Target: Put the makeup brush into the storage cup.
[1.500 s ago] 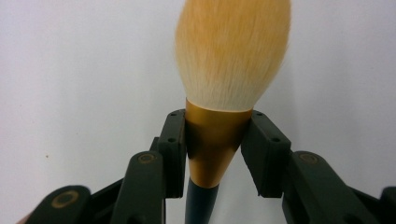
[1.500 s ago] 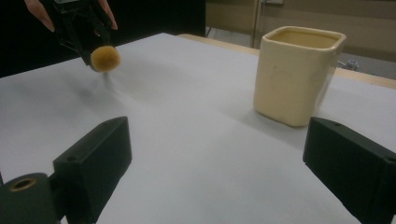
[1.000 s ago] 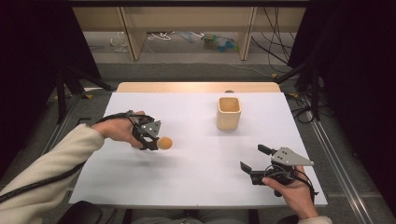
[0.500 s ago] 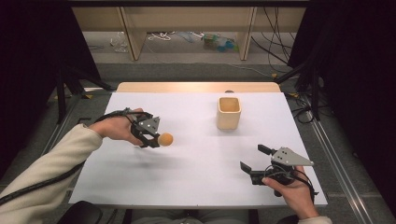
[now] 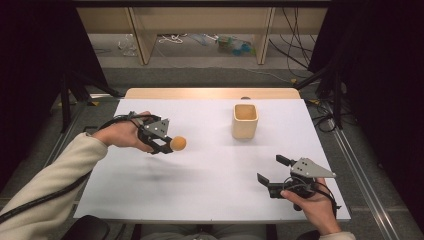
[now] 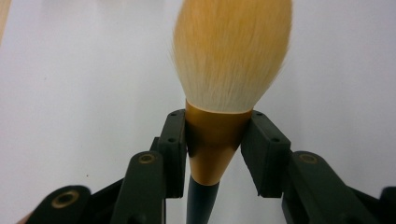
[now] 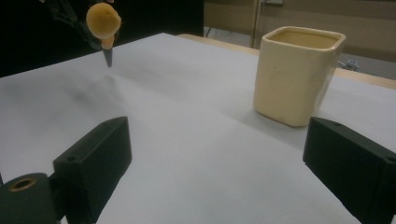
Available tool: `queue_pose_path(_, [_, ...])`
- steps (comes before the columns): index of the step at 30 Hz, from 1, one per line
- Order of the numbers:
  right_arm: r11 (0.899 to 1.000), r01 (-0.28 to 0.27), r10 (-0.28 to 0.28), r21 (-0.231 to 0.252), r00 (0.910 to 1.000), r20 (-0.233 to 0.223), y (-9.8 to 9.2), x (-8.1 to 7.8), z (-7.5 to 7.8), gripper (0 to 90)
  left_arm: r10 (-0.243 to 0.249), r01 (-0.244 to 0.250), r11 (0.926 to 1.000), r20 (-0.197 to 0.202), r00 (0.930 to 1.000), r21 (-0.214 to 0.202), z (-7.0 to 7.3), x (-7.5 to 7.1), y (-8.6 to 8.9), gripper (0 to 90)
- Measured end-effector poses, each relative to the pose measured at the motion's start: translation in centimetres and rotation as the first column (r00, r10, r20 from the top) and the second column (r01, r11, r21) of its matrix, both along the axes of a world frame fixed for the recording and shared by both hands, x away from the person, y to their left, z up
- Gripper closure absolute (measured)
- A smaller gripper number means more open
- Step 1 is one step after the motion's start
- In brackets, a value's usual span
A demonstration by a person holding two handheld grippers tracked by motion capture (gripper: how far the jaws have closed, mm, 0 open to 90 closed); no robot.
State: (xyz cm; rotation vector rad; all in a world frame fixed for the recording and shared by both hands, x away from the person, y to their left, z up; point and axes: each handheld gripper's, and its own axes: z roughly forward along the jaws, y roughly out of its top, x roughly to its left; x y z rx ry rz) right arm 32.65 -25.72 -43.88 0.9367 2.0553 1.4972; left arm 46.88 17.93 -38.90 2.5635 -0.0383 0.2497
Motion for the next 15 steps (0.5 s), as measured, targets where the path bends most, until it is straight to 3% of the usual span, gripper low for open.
queue_pose_path(4, [1.0, -0.002, 0.002, -0.003, 1.0, 0.001, -0.03, 0.04, -0.01, 8.8, 0.006, -0.006, 1.0, -0.007, 1.0, -0.004, -0.13, -0.04, 0.11, 62.0])
queue_pose_path(5, [1.0, -0.003, 0.003, -0.009, 0.9998, 0.022, -0.11, 0.17, -0.03, 8.8, 0.009, -0.009, 1.0, 0.0, 1.0, -0.004, -0.1, -0.02, 0.16, 62.0])
queue_pose_path(7, [1.0, -0.003, 0.003, -0.009, 1.0, -0.002, -0.07, 0.04, 0.02, 8.8, 0.008, -0.008, 0.9999, 0.0, 1.0, -0.011, -0.02, 0.03, 0.21, 62.1])
queue_pose_path(9, [1.0, 0.001, -0.001, -0.003, 1.0, 0.009, -0.01, 0.06, -0.04, 8.8, 0.024, -0.025, 0.9987, -0.006, 0.9997, -0.044, -0.08, -0.09, 0.17, 62.1])
queue_pose_path(15, [1.0, 0.001, -0.001, -0.016, 1.0, -0.006, -0.11, 0.0, 0.05, 8.8, 0.029, -0.03, 0.9978, -0.007, 0.9995, -0.059, 0.02, -0.02, 0.2, 62.1])
